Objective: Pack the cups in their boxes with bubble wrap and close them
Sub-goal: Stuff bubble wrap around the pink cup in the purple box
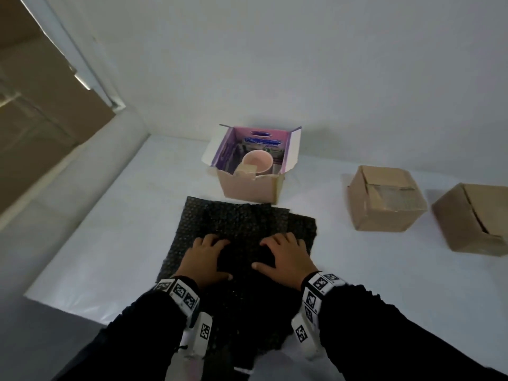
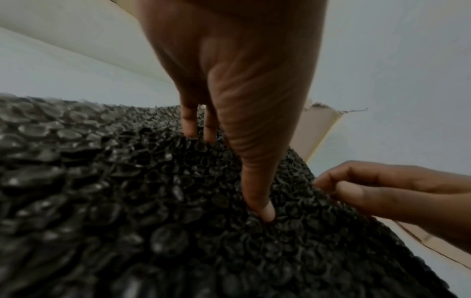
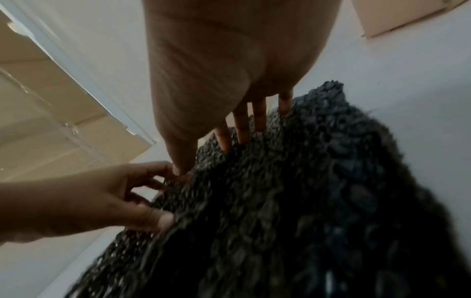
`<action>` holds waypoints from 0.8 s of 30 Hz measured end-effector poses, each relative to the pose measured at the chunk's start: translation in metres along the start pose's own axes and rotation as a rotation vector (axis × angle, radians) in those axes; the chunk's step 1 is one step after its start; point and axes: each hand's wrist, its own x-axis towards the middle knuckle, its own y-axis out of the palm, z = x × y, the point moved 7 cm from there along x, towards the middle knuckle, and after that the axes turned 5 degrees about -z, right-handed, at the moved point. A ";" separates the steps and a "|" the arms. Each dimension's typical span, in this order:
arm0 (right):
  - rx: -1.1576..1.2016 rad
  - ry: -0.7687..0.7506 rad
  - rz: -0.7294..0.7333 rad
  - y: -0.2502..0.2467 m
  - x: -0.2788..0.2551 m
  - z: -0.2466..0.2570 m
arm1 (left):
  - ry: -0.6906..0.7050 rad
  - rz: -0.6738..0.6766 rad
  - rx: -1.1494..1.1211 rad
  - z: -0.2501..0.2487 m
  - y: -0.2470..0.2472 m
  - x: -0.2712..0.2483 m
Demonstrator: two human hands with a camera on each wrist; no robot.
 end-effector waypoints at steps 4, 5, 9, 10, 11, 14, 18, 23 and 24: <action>-0.053 0.053 -0.108 0.016 0.003 0.014 | 0.084 -0.112 -0.011 0.006 0.001 0.008; -0.034 0.063 -0.160 0.016 0.003 0.017 | 0.102 -0.128 -0.012 0.007 0.001 0.009; 0.086 0.058 -0.363 0.008 0.002 0.030 | 0.174 -0.191 0.011 0.009 -0.006 0.013; 0.113 0.048 -0.395 0.003 0.003 0.034 | 0.196 -0.234 -0.005 0.010 -0.011 0.014; 0.156 0.035 -0.430 -0.003 0.006 0.036 | 0.237 -0.301 -0.038 0.010 -0.018 0.015; 0.414 0.047 -0.550 -0.030 0.014 0.037 | 0.395 -0.516 -0.210 0.009 -0.046 0.015; 0.733 0.122 -0.648 -0.058 0.022 0.036 | 0.469 -0.588 -0.436 0.004 -0.082 0.018; 0.703 0.173 -0.502 -0.064 0.043 0.030 | 0.335 -0.619 -0.527 0.007 -0.112 0.025; 0.687 0.189 -0.541 -0.070 0.045 0.026 | 0.333 -0.611 -0.517 0.009 -0.114 0.027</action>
